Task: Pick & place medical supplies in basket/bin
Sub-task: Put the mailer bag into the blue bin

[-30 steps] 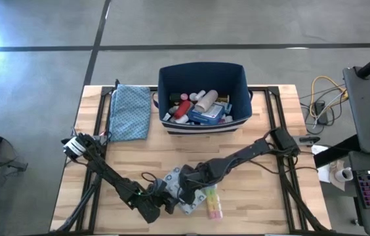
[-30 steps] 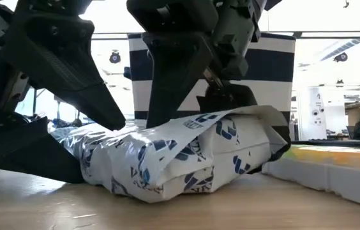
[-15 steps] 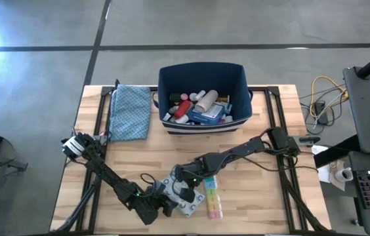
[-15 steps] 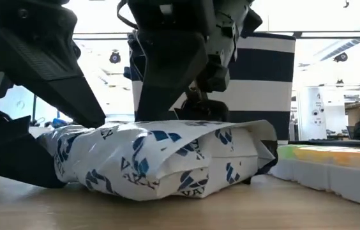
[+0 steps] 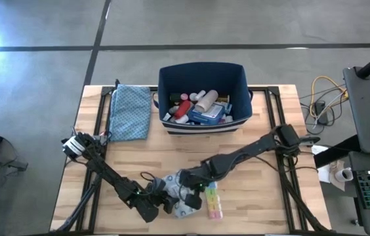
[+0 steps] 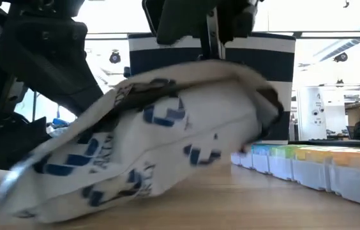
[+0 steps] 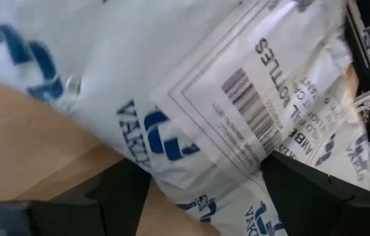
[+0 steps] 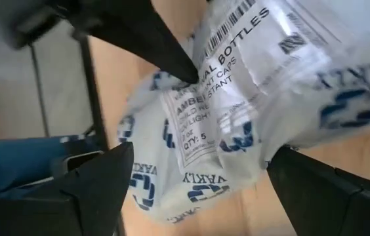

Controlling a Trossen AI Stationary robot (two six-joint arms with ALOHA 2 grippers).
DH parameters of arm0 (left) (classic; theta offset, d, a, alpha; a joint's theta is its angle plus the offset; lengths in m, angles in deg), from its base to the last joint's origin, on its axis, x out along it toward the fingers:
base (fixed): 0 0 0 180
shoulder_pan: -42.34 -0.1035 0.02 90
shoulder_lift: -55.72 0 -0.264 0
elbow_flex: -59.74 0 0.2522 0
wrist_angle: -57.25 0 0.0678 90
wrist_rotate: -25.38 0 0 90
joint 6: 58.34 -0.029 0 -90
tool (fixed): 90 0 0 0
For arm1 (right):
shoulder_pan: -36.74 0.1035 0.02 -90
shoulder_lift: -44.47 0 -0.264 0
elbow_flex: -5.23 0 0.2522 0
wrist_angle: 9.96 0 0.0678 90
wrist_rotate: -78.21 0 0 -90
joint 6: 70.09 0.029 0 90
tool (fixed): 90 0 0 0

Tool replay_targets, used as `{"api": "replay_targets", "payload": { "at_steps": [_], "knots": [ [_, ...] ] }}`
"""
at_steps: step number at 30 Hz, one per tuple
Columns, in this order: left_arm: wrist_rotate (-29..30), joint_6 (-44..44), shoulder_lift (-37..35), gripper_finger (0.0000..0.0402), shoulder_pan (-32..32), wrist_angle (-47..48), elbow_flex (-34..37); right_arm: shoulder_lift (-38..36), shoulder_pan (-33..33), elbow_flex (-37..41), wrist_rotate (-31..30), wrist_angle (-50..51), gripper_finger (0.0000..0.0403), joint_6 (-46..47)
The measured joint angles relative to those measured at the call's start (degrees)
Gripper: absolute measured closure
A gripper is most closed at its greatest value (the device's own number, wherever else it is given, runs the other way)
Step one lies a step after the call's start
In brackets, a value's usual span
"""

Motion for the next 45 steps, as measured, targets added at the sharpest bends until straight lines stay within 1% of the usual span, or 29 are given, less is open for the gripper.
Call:
{"api": "replay_targets", "payload": {
  "at_steps": [5,11,13,16,18,21,24,26,30,34,38,41,43,45],
  "knots": [
    [-0.66,-0.22,-0.02,0.0130,-0.77,0.01,0.00,0.27,0.21,-0.02,-6.06,1.51,0.0074,0.92],
    [0.40,-0.95,0.52,0.0130,-1.06,0.00,0.00,-1.67,-0.23,-0.13,-16.99,13.95,0.0074,5.02],
    [0.37,-0.99,0.69,0.0130,-1.04,-0.02,0.00,-2.12,-0.63,-0.11,-18.19,15.07,0.0074,5.78],
    [0.24,-0.99,1.01,0.0130,-1.04,-0.07,0.00,-2.13,-1.86,0.10,-18.25,14.11,0.0074,6.08],
    [0.04,-0.99,1.01,0.0130,-1.03,-0.04,0.00,-2.11,-3.37,1.12,-17.35,11.13,0.0074,5.84],
    [-0.59,-1.01,1.01,0.0130,-1.00,0.01,0.02,-2.11,-5.87,4.67,-13.35,3.39,0.0074,6.40],
    [-1.09,-0.99,1.01,0.0130,-0.98,0.07,0.04,-2.09,-7.95,8.32,-10.10,-0.32,0.0074,7.99],
    [-1.26,-0.99,1.01,0.0130,-0.98,0.01,0.04,-2.09,-9.15,10.96,-6.33,-2.63,0.0074,8.82],
    [-1.45,-0.96,1.01,0.0130,-0.98,-0.09,0.07,-2.44,-9.72,15.90,-0.56,-7.45,0.0074,9.70],
    [-1.59,-0.96,1.01,0.0130,-1.00,-0.22,0.11,-2.53,-9.30,20.83,4.48,-16.77,0.0074,12.51],
    [-1.76,-0.84,1.01,0.0130,-1.25,-0.28,0.11,-2.22,-8.26,22.95,5.94,-26.82,0.0074,14.42],
    [-2.44,-0.70,1.01,0.0130,-1.85,-0.35,0.11,-1.89,-7.93,23.67,6.63,-32.46,0.0074,15.71],
    [-2.67,-0.64,1.01,0.0130,-2.21,-0.37,0.11,-1.72,-7.84,23.59,6.80,-34.58,0.0074,16.21],
    [-3.05,-0.66,1.01,0.0130,-2.55,-0.47,0.11,-1.72,-7.76,22.37,6.88,-34.57,0.0074,16.07]
  ]
}}
